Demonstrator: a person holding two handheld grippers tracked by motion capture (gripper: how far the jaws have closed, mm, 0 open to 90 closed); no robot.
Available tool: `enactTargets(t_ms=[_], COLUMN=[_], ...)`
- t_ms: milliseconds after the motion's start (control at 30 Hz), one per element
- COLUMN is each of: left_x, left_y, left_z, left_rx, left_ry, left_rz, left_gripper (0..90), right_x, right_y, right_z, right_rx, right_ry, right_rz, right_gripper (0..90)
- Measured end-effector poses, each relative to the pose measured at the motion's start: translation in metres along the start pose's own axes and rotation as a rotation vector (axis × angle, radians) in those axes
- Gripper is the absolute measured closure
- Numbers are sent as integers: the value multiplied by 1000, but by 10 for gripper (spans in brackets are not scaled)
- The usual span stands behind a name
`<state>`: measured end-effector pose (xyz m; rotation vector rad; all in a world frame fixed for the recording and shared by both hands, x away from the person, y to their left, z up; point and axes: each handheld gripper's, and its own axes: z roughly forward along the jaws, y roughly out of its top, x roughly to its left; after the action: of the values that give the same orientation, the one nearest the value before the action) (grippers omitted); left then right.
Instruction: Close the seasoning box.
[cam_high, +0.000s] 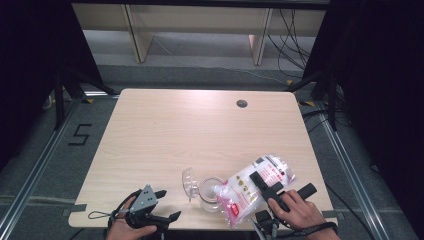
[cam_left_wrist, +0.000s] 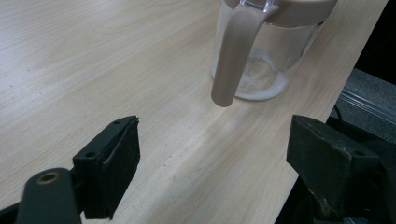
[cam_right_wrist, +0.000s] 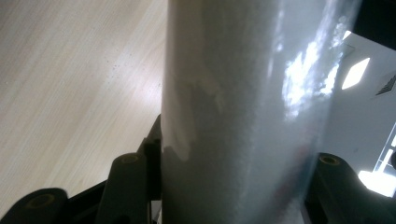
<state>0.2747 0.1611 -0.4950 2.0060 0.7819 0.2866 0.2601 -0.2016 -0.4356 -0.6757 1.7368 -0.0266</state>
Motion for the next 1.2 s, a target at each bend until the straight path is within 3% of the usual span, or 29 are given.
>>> enactTargets(t_ms=[433,467,533,567,600,767,800,967,1200], left_x=[1,-1,-1,1,-1,-1,-1,0,-1], left_y=[1,0,0,1,0,0,0,0,0], left_z=[-1,1,1,-1,0,-1,-1,0,0], left_rx=[8,1,0,22,1,6,6,6,7], left_ry=[1,2,7,11,3,2,2,3,1], left_rz=[28,-6,0,25,0,2,1,6,-4], left_gripper=[171,172,171,172,172,172,171,171,171], right_x=[-1,-1,-1,-2,-3,-5,-3,-1,-3], right_y=[0,0,0,0,0,0,-1,-1,-1], right_z=[-1,-1,-1,-2,-2,-1,-2,-1,-2], right_rx=[3,3,5,6,7,-8,3,6,6], right_ry=[0,1,1,1,3,0,1,4,9], right_rz=[-14,-16,-21,-24,-38,-50,-28,-13,-30], right_gripper=[525,526,526,526,526,527,526,527,528])
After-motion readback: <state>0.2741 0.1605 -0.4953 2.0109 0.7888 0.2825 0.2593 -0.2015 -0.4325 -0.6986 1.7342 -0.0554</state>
